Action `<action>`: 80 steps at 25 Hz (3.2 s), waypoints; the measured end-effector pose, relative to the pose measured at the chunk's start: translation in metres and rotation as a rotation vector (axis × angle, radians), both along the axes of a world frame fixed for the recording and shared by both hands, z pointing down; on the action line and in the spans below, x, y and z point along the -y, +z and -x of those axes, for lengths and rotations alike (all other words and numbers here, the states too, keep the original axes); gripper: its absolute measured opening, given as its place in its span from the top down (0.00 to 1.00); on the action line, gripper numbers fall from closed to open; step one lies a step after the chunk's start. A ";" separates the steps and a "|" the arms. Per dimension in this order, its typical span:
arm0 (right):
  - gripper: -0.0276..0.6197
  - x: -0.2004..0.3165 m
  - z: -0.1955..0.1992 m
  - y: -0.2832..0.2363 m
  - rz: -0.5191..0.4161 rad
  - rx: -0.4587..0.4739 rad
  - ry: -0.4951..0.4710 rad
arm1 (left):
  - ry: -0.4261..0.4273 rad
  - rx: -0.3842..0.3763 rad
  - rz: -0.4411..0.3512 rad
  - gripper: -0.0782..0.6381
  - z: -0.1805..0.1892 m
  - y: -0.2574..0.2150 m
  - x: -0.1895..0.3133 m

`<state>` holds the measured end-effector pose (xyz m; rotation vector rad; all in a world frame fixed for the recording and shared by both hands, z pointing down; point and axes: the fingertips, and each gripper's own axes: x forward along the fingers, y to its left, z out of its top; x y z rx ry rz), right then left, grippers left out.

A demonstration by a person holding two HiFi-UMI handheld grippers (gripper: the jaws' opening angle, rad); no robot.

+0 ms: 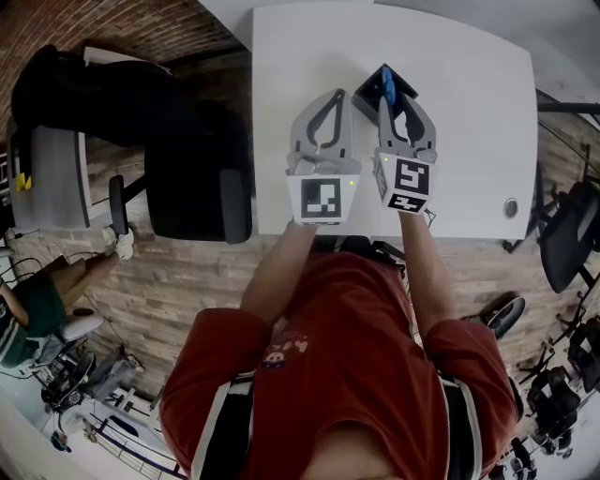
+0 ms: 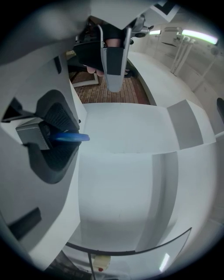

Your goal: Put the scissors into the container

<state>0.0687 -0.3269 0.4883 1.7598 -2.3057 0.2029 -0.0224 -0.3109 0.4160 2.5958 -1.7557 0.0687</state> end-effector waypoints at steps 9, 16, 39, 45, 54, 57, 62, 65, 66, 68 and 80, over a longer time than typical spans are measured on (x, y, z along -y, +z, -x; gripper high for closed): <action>0.77 -0.016 -0.001 -0.015 -0.039 0.003 -0.013 | -0.005 -0.003 -0.023 0.87 0.000 -0.013 -0.014; 0.77 -0.033 -0.005 -0.031 -0.071 0.005 -0.018 | -0.011 -0.009 -0.059 0.87 -0.002 -0.026 -0.029; 0.77 -0.098 -0.031 -0.154 -0.370 0.095 -0.049 | -0.041 0.020 -0.198 0.87 -0.012 -0.091 -0.086; 0.77 -0.117 -0.036 -0.201 -0.450 0.126 -0.084 | -0.045 0.008 -0.225 0.87 -0.012 -0.109 -0.098; 0.77 -0.130 -0.044 -0.219 -0.487 0.073 -0.056 | -0.032 -0.003 -0.259 0.87 -0.019 -0.132 -0.107; 0.77 -0.131 -0.045 -0.216 -0.490 0.052 -0.051 | -0.025 0.000 -0.267 0.87 -0.023 -0.136 -0.109; 0.79 -0.132 -0.045 -0.216 -0.495 0.046 -0.047 | -0.015 -0.014 -0.262 0.87 -0.027 -0.138 -0.110; 0.80 -0.132 -0.042 -0.216 -0.496 0.050 -0.055 | -0.016 -0.013 -0.265 0.87 -0.026 -0.136 -0.109; 0.81 -0.132 -0.042 -0.215 -0.493 0.049 -0.057 | -0.014 -0.006 -0.268 0.87 -0.027 -0.136 -0.109; 0.83 -0.131 -0.042 -0.214 -0.487 0.043 -0.056 | -0.011 -0.003 -0.264 0.87 -0.027 -0.135 -0.110; 0.89 -0.129 -0.032 -0.213 -0.493 0.048 -0.092 | 0.000 0.010 -0.268 0.87 -0.031 -0.133 -0.109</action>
